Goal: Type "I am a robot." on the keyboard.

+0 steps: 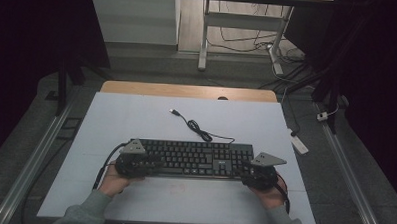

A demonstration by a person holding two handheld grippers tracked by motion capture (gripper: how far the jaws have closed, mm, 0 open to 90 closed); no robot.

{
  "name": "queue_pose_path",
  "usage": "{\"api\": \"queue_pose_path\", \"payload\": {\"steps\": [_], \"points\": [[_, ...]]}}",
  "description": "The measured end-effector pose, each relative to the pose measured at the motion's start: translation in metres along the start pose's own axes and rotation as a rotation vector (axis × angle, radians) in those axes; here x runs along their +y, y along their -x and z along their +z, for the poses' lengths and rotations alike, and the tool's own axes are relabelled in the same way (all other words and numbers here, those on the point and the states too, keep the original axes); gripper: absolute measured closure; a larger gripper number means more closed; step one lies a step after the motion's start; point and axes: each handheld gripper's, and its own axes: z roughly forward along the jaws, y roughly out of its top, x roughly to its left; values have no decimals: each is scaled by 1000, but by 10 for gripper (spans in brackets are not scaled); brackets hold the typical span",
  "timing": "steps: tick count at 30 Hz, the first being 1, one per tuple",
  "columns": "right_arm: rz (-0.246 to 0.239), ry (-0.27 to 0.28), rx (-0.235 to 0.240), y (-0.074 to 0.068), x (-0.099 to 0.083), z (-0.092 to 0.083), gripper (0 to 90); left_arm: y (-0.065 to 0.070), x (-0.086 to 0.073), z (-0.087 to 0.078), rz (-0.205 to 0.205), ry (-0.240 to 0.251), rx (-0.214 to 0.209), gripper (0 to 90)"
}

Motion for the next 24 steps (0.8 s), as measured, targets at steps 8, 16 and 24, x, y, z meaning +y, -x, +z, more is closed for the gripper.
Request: {"api": "queue_pose_path", "payload": {"steps": [8,16,24], "points": [[-1,-1,2,0,0,0,532,5,0,6,34,-33,0,826],[-2,-1,3,0,0,0,532,6,-1,11,44,-50,-2,888],[0,4,4,0,0,1,532,7,-4,21,53,-87,10,890]]}}
